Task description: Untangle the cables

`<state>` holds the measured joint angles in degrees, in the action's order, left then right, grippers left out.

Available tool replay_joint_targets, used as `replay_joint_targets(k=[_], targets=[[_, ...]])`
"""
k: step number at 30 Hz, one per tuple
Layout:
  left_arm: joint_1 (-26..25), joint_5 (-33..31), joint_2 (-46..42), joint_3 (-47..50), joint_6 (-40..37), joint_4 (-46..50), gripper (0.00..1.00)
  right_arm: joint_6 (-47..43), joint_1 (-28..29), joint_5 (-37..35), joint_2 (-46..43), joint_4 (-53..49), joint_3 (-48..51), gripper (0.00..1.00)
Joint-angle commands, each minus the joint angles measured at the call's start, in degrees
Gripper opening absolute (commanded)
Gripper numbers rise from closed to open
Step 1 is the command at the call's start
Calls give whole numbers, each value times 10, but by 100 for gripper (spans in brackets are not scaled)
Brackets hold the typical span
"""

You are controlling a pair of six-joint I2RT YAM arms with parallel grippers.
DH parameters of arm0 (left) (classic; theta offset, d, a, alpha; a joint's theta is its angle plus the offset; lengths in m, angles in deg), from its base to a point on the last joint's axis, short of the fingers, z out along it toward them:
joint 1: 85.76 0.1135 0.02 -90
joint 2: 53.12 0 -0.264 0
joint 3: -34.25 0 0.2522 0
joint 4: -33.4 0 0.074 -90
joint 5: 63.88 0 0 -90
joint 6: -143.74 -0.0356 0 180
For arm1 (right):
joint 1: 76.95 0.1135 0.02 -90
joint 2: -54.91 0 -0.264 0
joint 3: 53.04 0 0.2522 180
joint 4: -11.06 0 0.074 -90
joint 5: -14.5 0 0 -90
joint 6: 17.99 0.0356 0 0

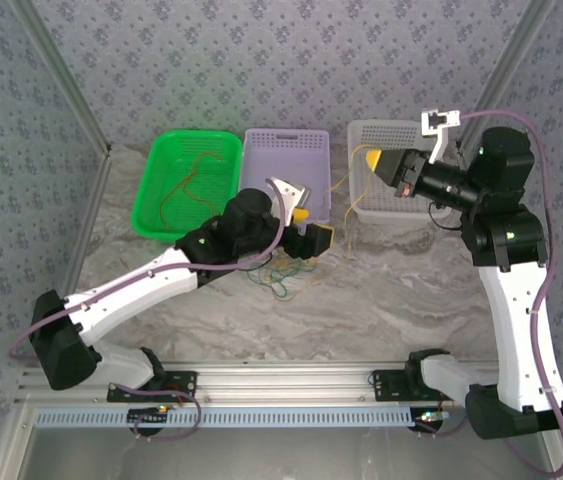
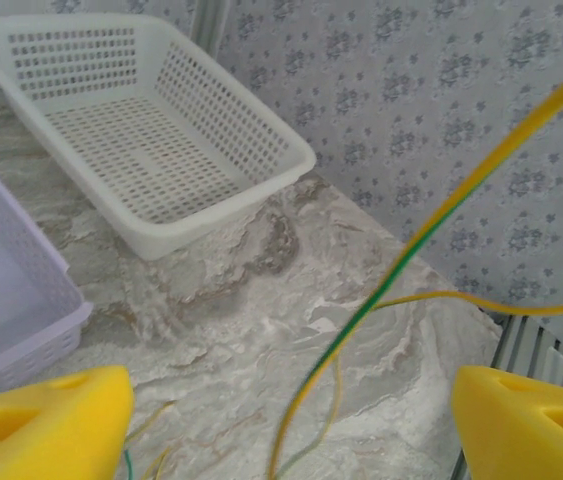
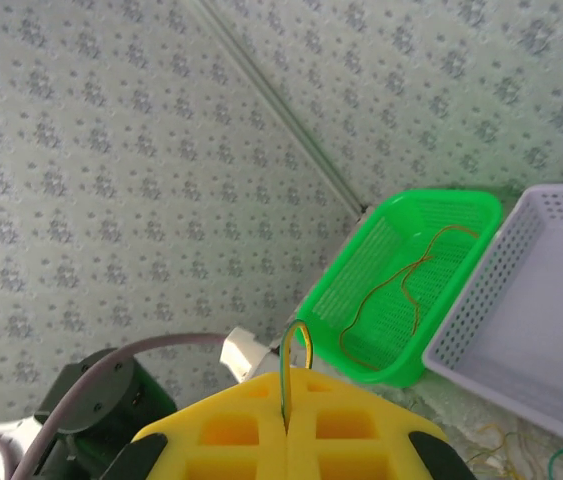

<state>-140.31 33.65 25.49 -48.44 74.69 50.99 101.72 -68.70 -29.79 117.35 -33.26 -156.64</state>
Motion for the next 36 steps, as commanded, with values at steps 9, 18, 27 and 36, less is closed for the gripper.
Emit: replay_joint_targets(k=[9, 18, 27, 36], targets=[[8, -89, 66, -35, -19, 17, 40, -14, 29, 14, -22, 26, 18, 0], [36, -38, 48, -45, -21, 10, 43, -41, 30, -4, -42, -7, 34, 0], [25, 83, -47, 100, -12, -73, 80, -28, 32, 13, -36, 17, 47, 0], [31, 129, -25, 97, -19, -77, 81, -21, 49, 27, -33, 30, 49, 0]])
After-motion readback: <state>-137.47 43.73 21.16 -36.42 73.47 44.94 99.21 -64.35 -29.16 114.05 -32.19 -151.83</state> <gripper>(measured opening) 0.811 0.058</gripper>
